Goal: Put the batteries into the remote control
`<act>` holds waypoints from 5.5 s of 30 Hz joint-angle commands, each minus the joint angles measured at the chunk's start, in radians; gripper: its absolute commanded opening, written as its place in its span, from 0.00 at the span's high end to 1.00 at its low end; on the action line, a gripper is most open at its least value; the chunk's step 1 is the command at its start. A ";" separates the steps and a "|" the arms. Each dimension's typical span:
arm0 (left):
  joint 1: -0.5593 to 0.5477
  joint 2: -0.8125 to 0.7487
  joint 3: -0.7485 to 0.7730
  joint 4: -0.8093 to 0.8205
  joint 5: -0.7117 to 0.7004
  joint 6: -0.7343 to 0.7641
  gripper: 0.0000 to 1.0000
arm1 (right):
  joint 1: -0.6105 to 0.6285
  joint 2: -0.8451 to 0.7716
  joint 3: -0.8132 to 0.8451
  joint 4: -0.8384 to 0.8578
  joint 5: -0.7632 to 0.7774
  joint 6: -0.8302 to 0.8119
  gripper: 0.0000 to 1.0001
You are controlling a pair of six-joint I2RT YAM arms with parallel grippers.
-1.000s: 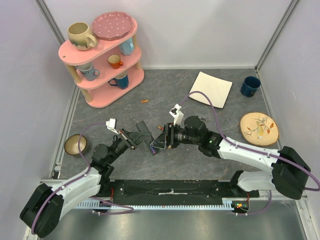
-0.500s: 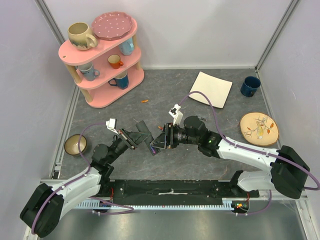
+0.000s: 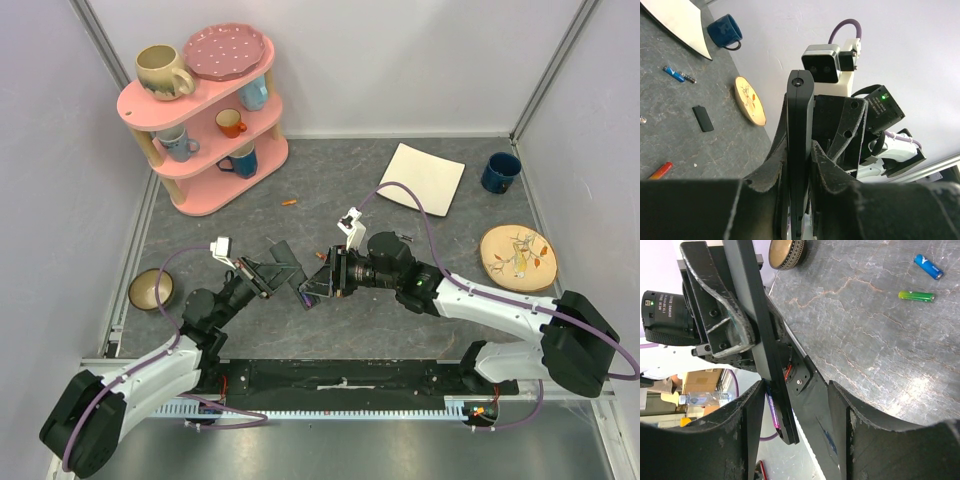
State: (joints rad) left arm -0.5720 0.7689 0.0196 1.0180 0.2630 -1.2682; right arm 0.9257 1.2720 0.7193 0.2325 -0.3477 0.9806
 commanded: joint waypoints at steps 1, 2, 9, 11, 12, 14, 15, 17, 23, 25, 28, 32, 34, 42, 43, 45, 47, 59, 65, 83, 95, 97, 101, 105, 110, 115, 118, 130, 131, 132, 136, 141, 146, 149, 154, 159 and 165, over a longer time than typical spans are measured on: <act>0.001 -0.029 0.026 0.094 -0.008 -0.046 0.98 | -0.002 0.026 -0.007 -0.045 0.023 -0.019 0.41; 0.001 -0.028 0.028 0.094 -0.008 -0.046 0.98 | -0.002 0.027 -0.008 -0.047 0.023 -0.019 0.41; 0.001 -0.023 0.034 0.091 -0.005 -0.046 0.98 | -0.002 0.021 -0.015 -0.033 0.022 -0.014 0.39; 0.001 -0.022 0.031 0.085 -0.004 -0.042 0.98 | -0.002 0.006 -0.014 -0.022 0.023 -0.008 0.36; 0.001 -0.022 0.029 0.074 -0.002 -0.033 0.98 | -0.002 0.000 -0.011 -0.024 0.029 -0.002 0.31; 0.001 -0.023 0.022 0.059 -0.001 -0.023 0.98 | -0.002 -0.022 0.000 -0.021 0.032 0.004 0.27; 0.001 -0.022 0.019 0.042 -0.001 -0.013 0.98 | -0.002 -0.029 0.006 -0.022 0.032 0.007 0.25; 0.001 -0.022 0.003 0.030 -0.005 -0.007 0.98 | -0.004 -0.049 0.025 -0.030 0.029 0.009 0.22; 0.001 -0.016 -0.018 0.024 -0.011 0.007 0.98 | -0.004 -0.112 0.086 -0.097 0.026 -0.014 0.18; 0.001 -0.014 -0.018 0.022 -0.011 0.007 0.98 | -0.004 -0.138 0.109 -0.128 0.047 -0.034 0.17; 0.001 -0.016 -0.015 0.022 -0.010 0.009 0.98 | -0.004 -0.157 0.130 -0.217 0.099 -0.095 0.18; 0.001 -0.023 -0.012 0.014 0.005 0.007 0.98 | -0.002 -0.177 0.131 -0.380 0.279 -0.204 0.21; 0.001 -0.037 -0.013 0.002 0.021 0.007 0.98 | -0.004 -0.197 0.121 -0.445 0.347 -0.238 0.22; 0.001 -0.068 -0.020 -0.102 0.035 -0.010 0.98 | -0.004 -0.232 0.045 -0.343 0.301 -0.281 0.21; 0.001 -0.060 -0.018 -0.101 0.042 -0.010 0.98 | -0.004 -0.226 0.031 -0.267 0.247 -0.232 0.20; 0.001 -0.031 -0.010 -0.098 0.053 -0.016 0.98 | -0.004 -0.215 -0.019 -0.186 0.204 -0.176 0.19; 0.001 -0.013 -0.009 -0.073 0.065 -0.026 0.98 | -0.004 -0.194 -0.059 -0.060 0.145 -0.093 0.19; 0.001 -0.046 -0.020 -0.128 0.082 -0.034 0.98 | -0.004 -0.249 -0.055 -0.313 0.414 -0.204 0.22; 0.001 -0.189 -0.052 -0.233 0.071 -0.020 0.98 | -0.016 -0.103 0.083 -0.529 0.760 -0.459 0.24; 0.001 -0.508 -0.126 -0.460 0.059 -0.048 0.98 | -0.110 0.354 0.275 -0.404 0.621 -0.600 0.35; 0.001 -0.511 -0.127 -0.467 0.047 -0.045 0.98 | -0.174 0.486 0.313 -0.360 0.538 -0.631 0.47; 0.001 -0.504 -0.125 -0.457 0.039 -0.043 0.98 | -0.176 0.497 0.318 -0.358 0.527 -0.641 0.48; 0.001 -0.482 -0.124 -0.443 0.039 -0.042 0.98 | -0.177 0.518 0.325 -0.351 0.518 -0.649 0.49; 0.001 -0.467 -0.116 -0.440 0.042 -0.037 0.98 | -0.177 0.536 0.327 -0.341 0.500 -0.649 0.50; 0.001 -0.453 -0.110 -0.441 0.042 -0.031 0.98 | -0.176 0.553 0.316 -0.335 0.495 -0.651 0.52; 0.001 -0.438 -0.113 -0.427 0.039 -0.030 0.98 | -0.180 0.567 0.319 -0.337 0.493 -0.654 0.54; 0.001 -0.424 -0.115 -0.418 0.041 -0.030 0.98 | -0.186 0.575 0.322 -0.337 0.487 -0.651 0.54; 0.001 -0.421 -0.125 -0.404 0.038 -0.033 0.98 | -0.203 0.580 0.310 -0.360 0.441 -0.631 0.64; 0.001 -0.419 -0.124 -0.403 0.038 -0.033 0.98 | -0.203 0.576 0.305 -0.364 0.434 -0.620 0.67; 0.001 -0.419 -0.127 -0.403 0.036 -0.034 0.98 | -0.205 0.578 0.302 -0.366 0.431 -0.616 0.71; 0.001 -0.415 -0.127 -0.397 0.038 -0.033 0.98 | -0.206 0.558 0.272 -0.378 0.438 -0.570 0.85; 0.003 -0.399 -0.119 -0.386 0.041 -0.030 0.98 | -0.246 0.488 0.206 -0.380 0.424 -0.456 1.00; 0.003 -0.370 -0.119 -0.352 0.045 -0.031 0.98 | -0.249 0.422 0.192 -0.450 0.430 -0.428 1.00; 0.001 -0.349 -0.124 -0.331 0.050 -0.034 0.98 | -0.249 0.399 0.184 -0.496 0.481 -0.454 1.00; 0.001 -0.333 -0.125 -0.314 0.055 -0.037 0.98 | -0.249 0.391 0.184 -0.544 0.518 -0.487 0.94; 0.001 -0.333 -0.124 -0.315 0.058 -0.039 0.98 | -0.249 0.392 0.180 -0.555 0.529 -0.487 0.68; 0.001 -0.333 -0.130 -0.317 0.058 -0.040 0.98 | -0.248 0.383 0.195 -0.576 0.529 -0.499 0.61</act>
State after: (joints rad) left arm -0.5709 0.4351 0.0200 0.6460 0.3161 -1.2968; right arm 0.6785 1.6764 0.9173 -0.2779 0.1604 0.5007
